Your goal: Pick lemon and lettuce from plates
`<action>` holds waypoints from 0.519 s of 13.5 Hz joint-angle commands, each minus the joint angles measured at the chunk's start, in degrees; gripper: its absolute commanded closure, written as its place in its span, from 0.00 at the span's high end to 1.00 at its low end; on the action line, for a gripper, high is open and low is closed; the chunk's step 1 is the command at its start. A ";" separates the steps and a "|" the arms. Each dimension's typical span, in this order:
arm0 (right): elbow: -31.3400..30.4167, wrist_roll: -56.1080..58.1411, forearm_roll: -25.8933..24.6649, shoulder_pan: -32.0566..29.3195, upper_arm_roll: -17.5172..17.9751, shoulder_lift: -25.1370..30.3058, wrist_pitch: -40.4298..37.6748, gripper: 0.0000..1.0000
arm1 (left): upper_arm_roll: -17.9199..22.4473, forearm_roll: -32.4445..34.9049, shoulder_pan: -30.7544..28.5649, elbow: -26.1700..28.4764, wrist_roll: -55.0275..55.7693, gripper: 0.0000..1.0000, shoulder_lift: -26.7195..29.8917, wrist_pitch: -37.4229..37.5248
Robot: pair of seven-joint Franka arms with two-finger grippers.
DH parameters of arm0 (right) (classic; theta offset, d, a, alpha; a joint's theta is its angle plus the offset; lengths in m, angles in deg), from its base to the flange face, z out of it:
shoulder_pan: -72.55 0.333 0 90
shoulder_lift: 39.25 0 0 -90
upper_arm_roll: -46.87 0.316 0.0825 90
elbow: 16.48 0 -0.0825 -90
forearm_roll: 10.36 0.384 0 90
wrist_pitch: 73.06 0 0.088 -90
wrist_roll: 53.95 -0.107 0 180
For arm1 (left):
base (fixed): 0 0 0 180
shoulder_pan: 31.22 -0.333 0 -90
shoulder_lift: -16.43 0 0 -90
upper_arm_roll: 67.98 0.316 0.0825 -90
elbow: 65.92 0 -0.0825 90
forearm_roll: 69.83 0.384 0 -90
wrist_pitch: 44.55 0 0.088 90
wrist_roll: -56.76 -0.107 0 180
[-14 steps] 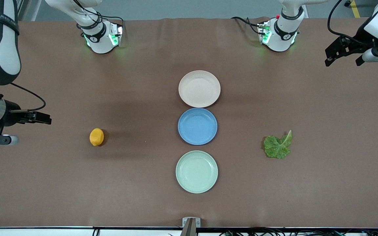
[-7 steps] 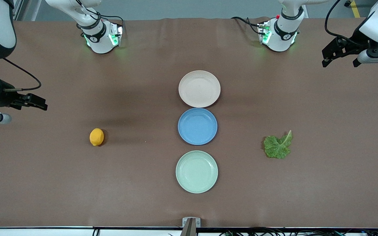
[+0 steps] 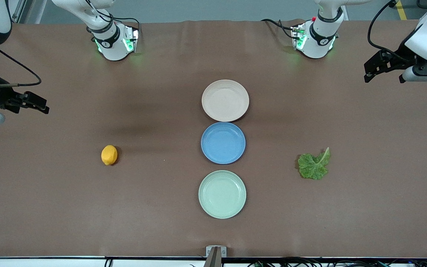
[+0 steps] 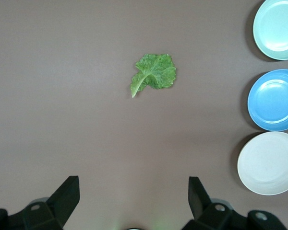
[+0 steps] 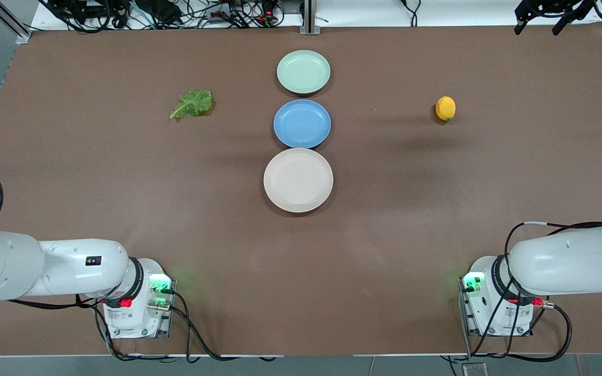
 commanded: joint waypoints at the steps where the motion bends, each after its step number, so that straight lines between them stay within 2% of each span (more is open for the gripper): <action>1: -3.14 0.54 -0.74 -1.49 1.54 3.89 0.07 1.00 | 0.33 1.31 -0.08 -1.15 -1.12 1.00 0.51 2.25; 7: -3.94 2.65 -0.74 -1.49 1.37 7.94 -1.96 1.00 | 0.42 1.22 -1.84 -2.12 -1.74 1.00 0.16 3.05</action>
